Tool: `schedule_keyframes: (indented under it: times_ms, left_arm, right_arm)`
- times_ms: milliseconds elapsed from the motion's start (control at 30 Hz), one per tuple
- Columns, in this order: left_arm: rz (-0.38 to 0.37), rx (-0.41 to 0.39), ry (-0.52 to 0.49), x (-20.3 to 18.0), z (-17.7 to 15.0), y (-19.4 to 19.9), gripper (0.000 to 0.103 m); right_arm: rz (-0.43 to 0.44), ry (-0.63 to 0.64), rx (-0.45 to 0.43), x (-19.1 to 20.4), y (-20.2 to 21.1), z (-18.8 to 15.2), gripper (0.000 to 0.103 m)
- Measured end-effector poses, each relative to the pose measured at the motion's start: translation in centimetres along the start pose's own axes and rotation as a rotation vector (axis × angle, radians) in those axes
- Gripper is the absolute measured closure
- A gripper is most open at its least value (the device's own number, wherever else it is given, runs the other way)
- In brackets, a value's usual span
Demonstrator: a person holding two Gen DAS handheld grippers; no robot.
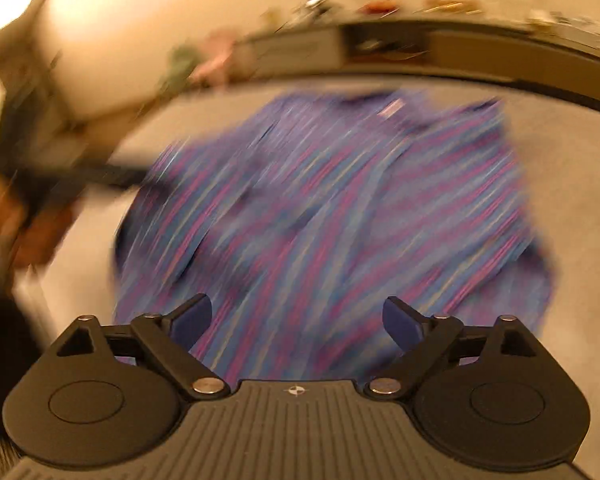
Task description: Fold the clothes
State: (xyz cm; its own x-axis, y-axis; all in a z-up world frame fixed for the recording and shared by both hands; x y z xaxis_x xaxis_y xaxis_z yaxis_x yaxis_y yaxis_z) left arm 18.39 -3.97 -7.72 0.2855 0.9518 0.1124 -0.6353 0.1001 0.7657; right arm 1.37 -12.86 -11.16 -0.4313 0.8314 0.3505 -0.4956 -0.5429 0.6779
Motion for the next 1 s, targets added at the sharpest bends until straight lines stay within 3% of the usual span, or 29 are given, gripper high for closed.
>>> schedule_keyframes:
  times_ms: [33,67,100,133,167,200,267,333,400,433,467,500,533,567,600,633,667,700,733,767,867,933,1000]
  left_arm:
    - [0.035,0.014,0.008,-0.2,-0.2,-0.9,0.022]
    - [0.045,0.021,0.012,-0.2,-0.2,-1.6,0.048]
    - [0.047,0.027,0.015,-0.1,-0.1,-2.2,0.083]
    - [0.045,0.027,0.029,0.4,0.1,-2.3,0.092]
    - [0.038,0.013,0.055,1.2,0.5,-2.0,0.097]
    - [0.039,-0.020,0.097,2.6,0.8,-0.8,0.098]
    - [0.048,-0.090,0.194,6.2,1.6,2.2,0.098]
    - [0.068,-0.152,0.340,11.6,1.9,5.4,0.098]
    - [0.080,-0.175,0.521,18.0,1.3,7.8,0.095]
    - [0.092,-0.163,0.607,21.3,1.0,8.0,0.093]
    - [0.113,-0.144,0.656,23.9,0.6,7.6,0.085]
    - [0.166,-0.105,0.675,25.6,0.1,6.5,0.074]
    - [0.229,-0.060,0.686,27.1,-0.4,5.3,0.071]
    - [0.308,-0.014,0.688,27.9,-1.1,4.6,0.068]
    - [0.322,0.002,0.683,27.5,-1.8,4.5,0.061]
    - [0.314,0.010,0.676,26.8,-2.5,4.5,0.056]
    - [0.276,0.018,0.647,25.0,-3.1,4.4,0.045]
    - [0.227,0.027,0.611,22.8,-3.6,4.4,0.033]
    - [0.178,0.036,0.576,20.6,-4.2,4.4,0.028]
    - [0.130,0.044,0.539,18.4,-4.7,4.4,0.025]
    - [-0.015,0.070,0.430,11.9,-6.4,4.5,0.022]
    - [-0.039,0.099,0.379,9.3,-7.3,3.7,0.022]
    - [-0.021,0.109,0.337,8.0,-7.9,2.5,0.023]
  right_arm:
    - [-0.020,0.020,0.033,0.9,-0.8,-1.4,0.010]
    - [-0.029,0.025,0.062,1.5,-1.2,-2.3,0.014]
    - [-0.037,0.039,0.088,1.9,-1.7,-3.1,0.039]
    - [-0.058,0.074,0.099,2.1,-2.0,-3.4,0.051]
    - [-0.091,0.110,0.088,2.3,-1.7,-3.2,0.085]
    - [-0.095,0.121,0.076,2.3,-0.9,-2.7,0.098]
    - [-0.132,0.134,0.004,1.4,2.0,-0.8,0.100]
    - [-0.196,0.122,-0.097,-0.7,5.8,1.4,0.100]
    - [-0.309,0.016,-0.229,-5.4,11.0,3.3,0.100]
    - [-0.365,-0.037,-0.294,-7.8,13.7,4.2,0.100]
    - [-0.435,-0.105,-0.348,-10.7,15.8,4.7,0.100]
    - [-0.534,-0.199,-0.377,-14.3,17.1,4.4,0.098]
    - [-0.632,-0.295,-0.406,-17.9,18.5,4.0,0.097]
    - [-0.707,-0.403,-0.416,-21.2,19.4,3.4,0.090]
    - [-0.740,-0.534,-0.393,-24.0,19.7,2.2,0.072]
    - [-0.743,-0.644,-0.400,-25.7,20.1,1.0,0.069]
    - [-0.693,-0.716,-0.465,-25.4,20.6,-0.1,0.068]
    - [-0.637,-0.752,-0.522,-24.7,20.8,-0.9,0.051]
    - [-0.582,-0.714,-0.542,-23.0,20.2,-1.1,0.039]
    - [-0.540,-0.648,-0.511,-20.9,19.0,-1.0,0.021]
    - [-0.358,-0.404,-0.320,-14.4,13.2,-0.2,0.018]
    - [-0.251,-0.234,-0.161,-10.0,8.9,-0.4,0.015]
    - [-0.229,-0.089,-0.030,-6.7,5.7,-1.5,0.014]
Point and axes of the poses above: each gripper's, at about its wrist camera, not at the fingertips, and y roughly against the way its jaws point, x to its left, z to its top, the point moved 3 cm from there along -y, roughly the way its jaws point, and after that the axes turned 10 degrees about z, right-handed, at the moved point
